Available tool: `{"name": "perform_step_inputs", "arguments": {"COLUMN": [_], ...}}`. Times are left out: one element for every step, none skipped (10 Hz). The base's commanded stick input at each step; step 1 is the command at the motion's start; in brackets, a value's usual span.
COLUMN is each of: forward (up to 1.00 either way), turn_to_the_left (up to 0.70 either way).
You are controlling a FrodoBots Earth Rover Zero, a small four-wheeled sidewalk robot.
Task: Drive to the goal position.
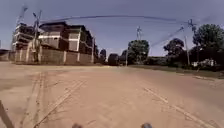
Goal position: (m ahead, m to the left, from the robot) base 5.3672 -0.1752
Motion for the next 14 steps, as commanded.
{"name": "perform_step_inputs", "arguments": {"forward": [0.85,0.85,0.85,0.85,0.85,0.85,0.85,0.85,0.85,0.85,0.85,0.85,0.85,0.85], "turn_to_the_left": [0.0,0.0,0.0,0.0,0.0,0.0,0.0,0.0,0.0,0.0,0.0,0.0,0.0,0.0]}}
